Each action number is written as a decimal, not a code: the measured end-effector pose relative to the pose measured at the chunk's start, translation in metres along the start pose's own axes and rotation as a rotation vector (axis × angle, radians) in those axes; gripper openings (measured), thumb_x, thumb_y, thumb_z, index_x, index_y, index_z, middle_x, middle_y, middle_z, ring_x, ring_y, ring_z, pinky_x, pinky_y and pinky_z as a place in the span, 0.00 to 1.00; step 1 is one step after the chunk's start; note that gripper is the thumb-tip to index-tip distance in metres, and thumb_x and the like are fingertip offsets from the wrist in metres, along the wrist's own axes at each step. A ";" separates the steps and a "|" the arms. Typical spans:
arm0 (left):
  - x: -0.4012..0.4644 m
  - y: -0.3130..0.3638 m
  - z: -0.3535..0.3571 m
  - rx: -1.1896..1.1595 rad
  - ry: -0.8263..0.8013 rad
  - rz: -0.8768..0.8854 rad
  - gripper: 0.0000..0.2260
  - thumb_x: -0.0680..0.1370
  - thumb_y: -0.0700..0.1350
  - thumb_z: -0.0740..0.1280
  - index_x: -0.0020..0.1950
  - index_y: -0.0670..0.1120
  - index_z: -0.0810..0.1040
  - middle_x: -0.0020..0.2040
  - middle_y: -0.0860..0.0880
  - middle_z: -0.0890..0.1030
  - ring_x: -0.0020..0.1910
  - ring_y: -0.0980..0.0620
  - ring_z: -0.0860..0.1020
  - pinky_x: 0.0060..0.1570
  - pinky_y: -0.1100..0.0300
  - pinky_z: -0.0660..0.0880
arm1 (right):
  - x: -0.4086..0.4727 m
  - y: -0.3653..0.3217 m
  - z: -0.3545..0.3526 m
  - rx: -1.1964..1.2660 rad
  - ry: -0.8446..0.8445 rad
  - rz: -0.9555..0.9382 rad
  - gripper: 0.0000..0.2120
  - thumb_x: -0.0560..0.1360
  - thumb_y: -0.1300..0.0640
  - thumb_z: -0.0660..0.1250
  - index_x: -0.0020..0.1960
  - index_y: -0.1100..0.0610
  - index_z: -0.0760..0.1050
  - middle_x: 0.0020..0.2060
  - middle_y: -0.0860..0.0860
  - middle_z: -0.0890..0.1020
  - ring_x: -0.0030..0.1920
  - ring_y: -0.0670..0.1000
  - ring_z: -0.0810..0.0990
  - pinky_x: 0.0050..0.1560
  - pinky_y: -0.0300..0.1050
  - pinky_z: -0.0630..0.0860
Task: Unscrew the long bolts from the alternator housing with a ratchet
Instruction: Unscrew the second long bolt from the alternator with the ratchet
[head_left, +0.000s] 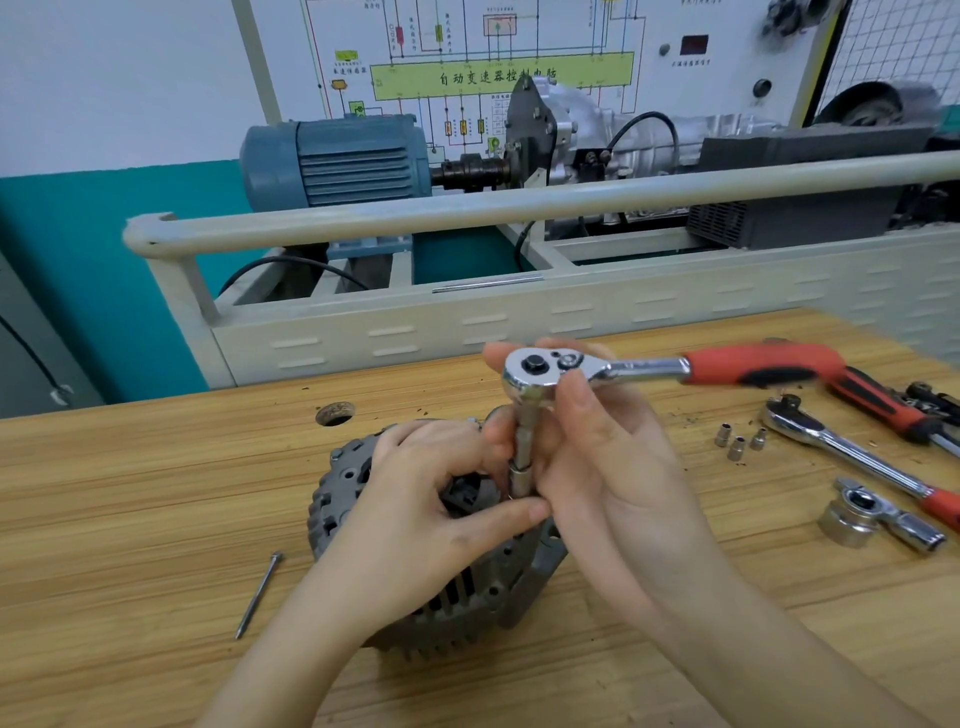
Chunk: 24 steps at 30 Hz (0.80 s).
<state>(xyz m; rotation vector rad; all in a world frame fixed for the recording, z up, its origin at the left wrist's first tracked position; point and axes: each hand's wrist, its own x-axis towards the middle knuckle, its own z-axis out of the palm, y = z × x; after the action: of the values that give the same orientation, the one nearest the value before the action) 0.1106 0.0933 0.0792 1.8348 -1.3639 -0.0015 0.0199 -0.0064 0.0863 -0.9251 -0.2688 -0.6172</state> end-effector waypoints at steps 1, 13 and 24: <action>0.000 0.000 0.000 0.014 -0.017 0.013 0.21 0.65 0.63 0.63 0.43 0.47 0.82 0.47 0.56 0.80 0.54 0.63 0.72 0.63 0.48 0.62 | 0.001 0.000 0.000 -0.011 -0.005 0.023 0.13 0.64 0.48 0.71 0.46 0.52 0.80 0.46 0.52 0.83 0.36 0.48 0.80 0.41 0.41 0.77; 0.000 0.000 0.002 0.026 0.015 0.000 0.19 0.63 0.64 0.64 0.33 0.47 0.77 0.39 0.54 0.79 0.49 0.63 0.73 0.62 0.50 0.62 | 0.002 -0.003 -0.004 0.048 -0.042 0.034 0.14 0.60 0.53 0.78 0.43 0.52 0.79 0.42 0.54 0.82 0.35 0.49 0.79 0.40 0.42 0.76; -0.002 0.003 -0.002 -0.007 -0.022 -0.083 0.09 0.64 0.60 0.70 0.33 0.56 0.78 0.46 0.64 0.78 0.56 0.72 0.65 0.64 0.60 0.55 | 0.007 -0.003 -0.006 0.108 -0.061 0.112 0.17 0.65 0.48 0.73 0.48 0.58 0.79 0.42 0.52 0.83 0.31 0.46 0.78 0.35 0.39 0.76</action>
<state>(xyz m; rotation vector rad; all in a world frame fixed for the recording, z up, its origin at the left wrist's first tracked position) 0.1082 0.0957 0.0819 1.8896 -1.3001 -0.0699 0.0237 -0.0153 0.0879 -0.8498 -0.3004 -0.4675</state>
